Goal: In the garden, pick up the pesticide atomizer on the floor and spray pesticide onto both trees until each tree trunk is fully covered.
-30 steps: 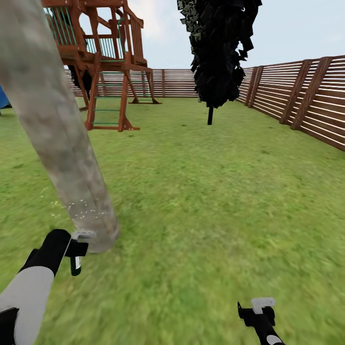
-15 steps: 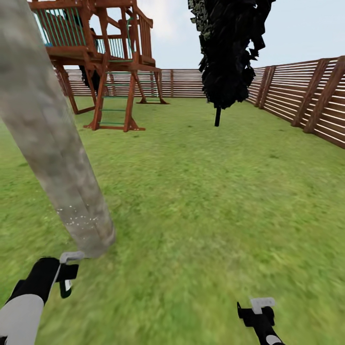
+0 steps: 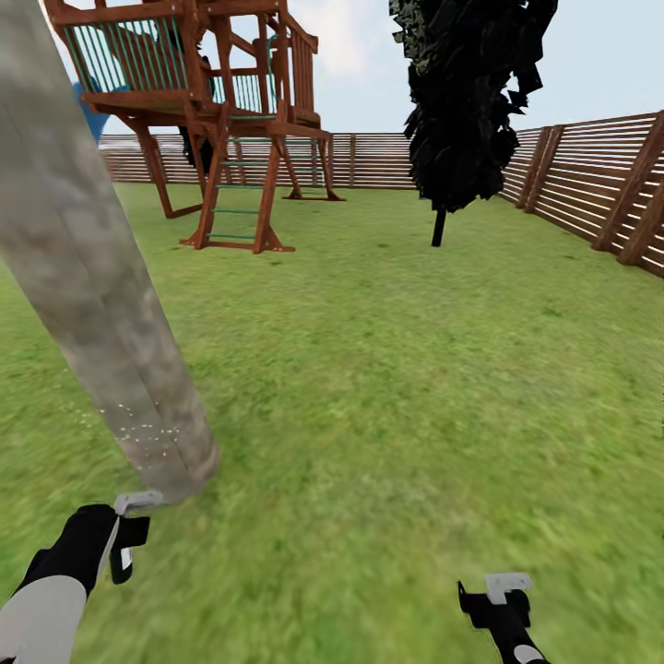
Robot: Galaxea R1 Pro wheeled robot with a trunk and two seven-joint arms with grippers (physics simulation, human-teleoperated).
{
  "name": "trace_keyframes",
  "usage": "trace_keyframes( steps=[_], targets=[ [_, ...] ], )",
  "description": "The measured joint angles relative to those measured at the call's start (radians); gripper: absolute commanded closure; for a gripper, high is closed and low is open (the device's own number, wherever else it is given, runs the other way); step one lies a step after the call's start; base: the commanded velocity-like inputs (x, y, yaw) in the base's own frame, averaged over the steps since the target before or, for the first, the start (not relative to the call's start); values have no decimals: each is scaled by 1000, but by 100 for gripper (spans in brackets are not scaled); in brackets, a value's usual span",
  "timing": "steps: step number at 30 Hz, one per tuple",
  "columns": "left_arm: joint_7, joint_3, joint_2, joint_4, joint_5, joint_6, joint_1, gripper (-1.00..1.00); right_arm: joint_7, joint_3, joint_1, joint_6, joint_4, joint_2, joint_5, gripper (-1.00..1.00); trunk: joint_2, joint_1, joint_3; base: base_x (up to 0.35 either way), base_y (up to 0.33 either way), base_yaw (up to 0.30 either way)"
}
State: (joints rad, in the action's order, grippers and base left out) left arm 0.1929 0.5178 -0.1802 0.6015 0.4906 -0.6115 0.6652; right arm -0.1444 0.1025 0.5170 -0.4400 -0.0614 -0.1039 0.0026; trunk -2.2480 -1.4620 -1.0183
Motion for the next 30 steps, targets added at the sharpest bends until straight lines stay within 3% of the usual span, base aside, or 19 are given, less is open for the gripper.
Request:
trace_keyframes(
  steps=[6, 12, 13, 14, 16, 25, 30],
  targets=[
    [-21, 3, 0, 2, -9, -2, -24, 100, 0, 0, 0, 1, 0, 3, -1, -100, 0, 0, 0, -63, -275, 11],
    [-22, 7, 2, 4, -11, -2, -24, 100, 0, 0, 0, 1, 0, 4, -1, -100, 0, 0, 0, 9, -275, 247],
    [-22, 6, 7, 7, -14, -3, -24, 100, 0, 0, 0, 1, 0, 4, -1, -100, 0, 0, 0, 132, -261, 276],
    [-22, 5, 29, 12, -26, -3, -20, 100, -1, 0, 0, 1, 0, 4, -1, -100, 0, 0, 0, 170, -245, 277],
    [-30, 7, 45, 18, -18, -2, -16, 100, -1, 0, 0, 1, 0, 4, -1, -100, 0, 0, 0, 188, -237, 277],
    [-40, 0, 58, 22, -21, 2, -16, 100, 0, 0, 0, 1, 0, 9, 0, -100, 0, 0, 0, 234, -198, 277],
    [-78, -3, 65, 22, -22, 2, -16, 100, 0, 0, 0, 1, 0, 10, 1, -100, 0, 0, 0, 242, -188, 277]
  ],
)
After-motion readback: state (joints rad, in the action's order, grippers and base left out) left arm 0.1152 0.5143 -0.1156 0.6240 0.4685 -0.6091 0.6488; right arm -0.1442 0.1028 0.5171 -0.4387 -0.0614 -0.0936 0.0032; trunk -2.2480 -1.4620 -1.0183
